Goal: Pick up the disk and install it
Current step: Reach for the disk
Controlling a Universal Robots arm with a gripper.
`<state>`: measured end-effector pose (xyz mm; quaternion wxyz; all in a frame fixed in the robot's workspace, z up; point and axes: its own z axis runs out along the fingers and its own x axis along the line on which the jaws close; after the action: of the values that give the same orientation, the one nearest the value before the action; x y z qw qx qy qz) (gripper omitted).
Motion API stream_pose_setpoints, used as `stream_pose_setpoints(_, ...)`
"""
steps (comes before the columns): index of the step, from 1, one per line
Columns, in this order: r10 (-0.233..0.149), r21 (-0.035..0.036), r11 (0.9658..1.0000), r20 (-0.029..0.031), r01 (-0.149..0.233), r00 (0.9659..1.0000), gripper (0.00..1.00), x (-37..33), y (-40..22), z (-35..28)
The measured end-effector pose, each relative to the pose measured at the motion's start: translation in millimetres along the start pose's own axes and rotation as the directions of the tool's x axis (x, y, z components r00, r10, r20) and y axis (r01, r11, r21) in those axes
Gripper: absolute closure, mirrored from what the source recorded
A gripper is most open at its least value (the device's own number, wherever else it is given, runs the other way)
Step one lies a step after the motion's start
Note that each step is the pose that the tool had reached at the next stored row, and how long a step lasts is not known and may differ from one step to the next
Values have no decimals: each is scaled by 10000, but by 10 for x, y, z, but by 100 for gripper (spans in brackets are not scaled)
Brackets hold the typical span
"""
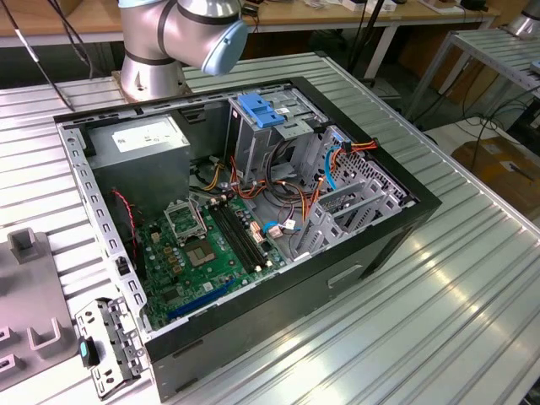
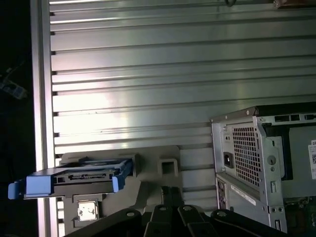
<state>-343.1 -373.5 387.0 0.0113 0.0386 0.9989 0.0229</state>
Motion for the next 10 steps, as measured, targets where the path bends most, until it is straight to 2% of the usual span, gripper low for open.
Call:
stream_pose_setpoints(4,0,-2,10000,0,0,10000,89,114,7,-2)
stream_pose_setpoints(6,0,-3,10000,0,0,10000,89,216,8,-4)
stream_pose_setpoints(10,0,-3,10000,0,0,10000,89,369,13,-6)
